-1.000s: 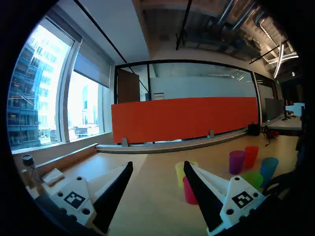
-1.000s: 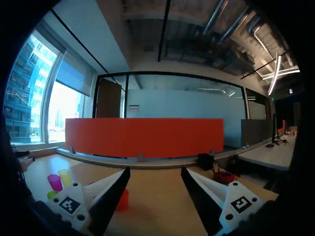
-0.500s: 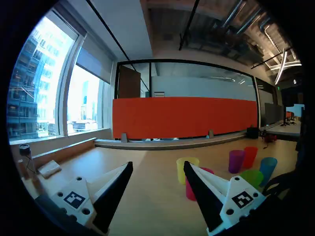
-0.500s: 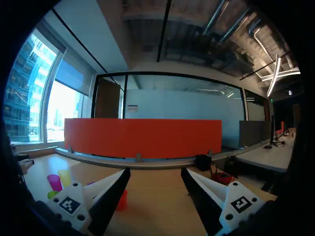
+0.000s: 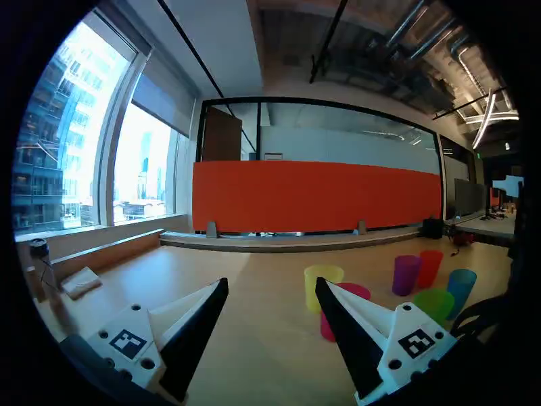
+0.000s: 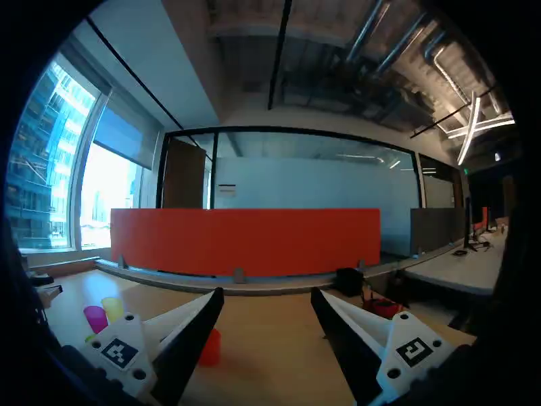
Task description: Pour water
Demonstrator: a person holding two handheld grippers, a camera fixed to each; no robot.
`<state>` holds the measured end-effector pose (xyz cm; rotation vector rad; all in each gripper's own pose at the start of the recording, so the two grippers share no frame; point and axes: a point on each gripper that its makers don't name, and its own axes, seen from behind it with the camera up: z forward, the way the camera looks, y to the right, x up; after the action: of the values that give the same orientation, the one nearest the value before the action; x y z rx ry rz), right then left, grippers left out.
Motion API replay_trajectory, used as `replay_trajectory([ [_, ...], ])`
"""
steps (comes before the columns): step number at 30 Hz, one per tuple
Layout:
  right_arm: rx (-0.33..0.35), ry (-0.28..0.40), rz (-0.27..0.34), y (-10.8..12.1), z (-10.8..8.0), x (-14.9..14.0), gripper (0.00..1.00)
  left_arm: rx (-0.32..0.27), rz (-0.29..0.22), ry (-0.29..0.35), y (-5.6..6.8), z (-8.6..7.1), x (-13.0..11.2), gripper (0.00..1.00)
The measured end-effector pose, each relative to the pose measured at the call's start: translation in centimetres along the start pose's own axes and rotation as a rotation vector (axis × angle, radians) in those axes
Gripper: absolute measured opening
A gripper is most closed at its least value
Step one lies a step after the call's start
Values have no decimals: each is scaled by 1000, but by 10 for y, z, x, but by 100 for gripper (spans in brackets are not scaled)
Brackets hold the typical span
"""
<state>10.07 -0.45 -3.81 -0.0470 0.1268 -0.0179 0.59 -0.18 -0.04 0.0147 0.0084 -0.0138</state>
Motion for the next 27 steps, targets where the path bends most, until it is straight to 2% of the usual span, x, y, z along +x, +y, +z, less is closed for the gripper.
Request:
replay_trajectory([
  [27,35,7,-19,-4,1,-4,100,-2,14,-9,2,2,-5,96],
])
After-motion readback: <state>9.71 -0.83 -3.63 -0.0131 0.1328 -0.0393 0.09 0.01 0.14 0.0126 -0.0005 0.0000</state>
